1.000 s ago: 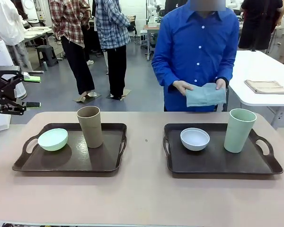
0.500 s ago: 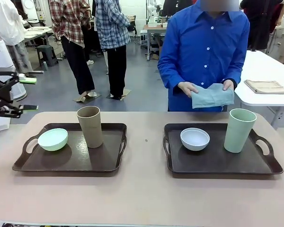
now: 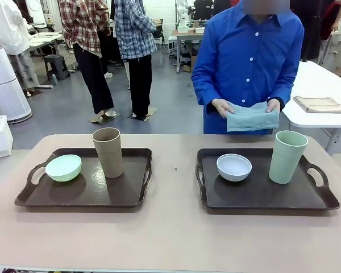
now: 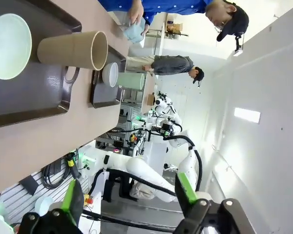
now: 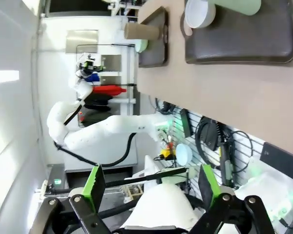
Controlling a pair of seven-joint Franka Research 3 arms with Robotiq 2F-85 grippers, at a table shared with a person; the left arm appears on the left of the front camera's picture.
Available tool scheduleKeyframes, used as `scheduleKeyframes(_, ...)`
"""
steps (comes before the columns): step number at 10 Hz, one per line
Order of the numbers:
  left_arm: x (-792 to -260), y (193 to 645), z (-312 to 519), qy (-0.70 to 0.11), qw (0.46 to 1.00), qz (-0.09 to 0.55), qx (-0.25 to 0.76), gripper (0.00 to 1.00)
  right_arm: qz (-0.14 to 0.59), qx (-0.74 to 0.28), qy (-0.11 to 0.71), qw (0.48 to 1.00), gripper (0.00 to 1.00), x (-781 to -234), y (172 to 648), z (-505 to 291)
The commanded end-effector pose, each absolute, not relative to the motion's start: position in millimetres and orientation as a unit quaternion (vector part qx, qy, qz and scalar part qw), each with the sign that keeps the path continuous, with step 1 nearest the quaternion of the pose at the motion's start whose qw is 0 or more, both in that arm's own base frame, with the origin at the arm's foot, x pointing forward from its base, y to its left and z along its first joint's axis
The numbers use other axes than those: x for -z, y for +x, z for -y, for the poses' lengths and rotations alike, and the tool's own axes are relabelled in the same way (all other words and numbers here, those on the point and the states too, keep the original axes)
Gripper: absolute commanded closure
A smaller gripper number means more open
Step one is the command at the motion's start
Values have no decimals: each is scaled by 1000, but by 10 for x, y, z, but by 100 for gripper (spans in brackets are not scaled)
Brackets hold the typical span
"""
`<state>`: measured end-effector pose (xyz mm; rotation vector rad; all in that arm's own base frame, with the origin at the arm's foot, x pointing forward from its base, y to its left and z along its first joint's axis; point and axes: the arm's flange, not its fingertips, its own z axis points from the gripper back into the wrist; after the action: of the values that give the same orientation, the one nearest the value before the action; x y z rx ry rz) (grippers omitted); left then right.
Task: Set up a tray with a mat and arrange the tableware.
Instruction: Pick up the Picnic Bowl and Reusable plastic cup from the Handle tray in front of the human's position and hold them in the air.
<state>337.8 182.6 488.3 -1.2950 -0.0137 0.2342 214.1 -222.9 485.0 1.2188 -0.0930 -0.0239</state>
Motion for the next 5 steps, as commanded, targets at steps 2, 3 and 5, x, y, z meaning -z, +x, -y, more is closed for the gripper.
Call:
scheduleKeyframes(2, -4883, 3378, -1826, -602, 791, 6, -109, 0, 44, 11, 572, 819, 0, -4850, 2141, 2229)
scheduleKeyframes(3, -4883, 3378, -1826, -602, 791, 6, -109, 0, 44, 11, 572, 819, 0, -4850, 2141, 2229)
scheduleKeyframes(5, -4883, 3378, -1826, -602, 791, 6, -109, 0, 44, 11, 572, 819, 0, -4850, 2141, 2229)
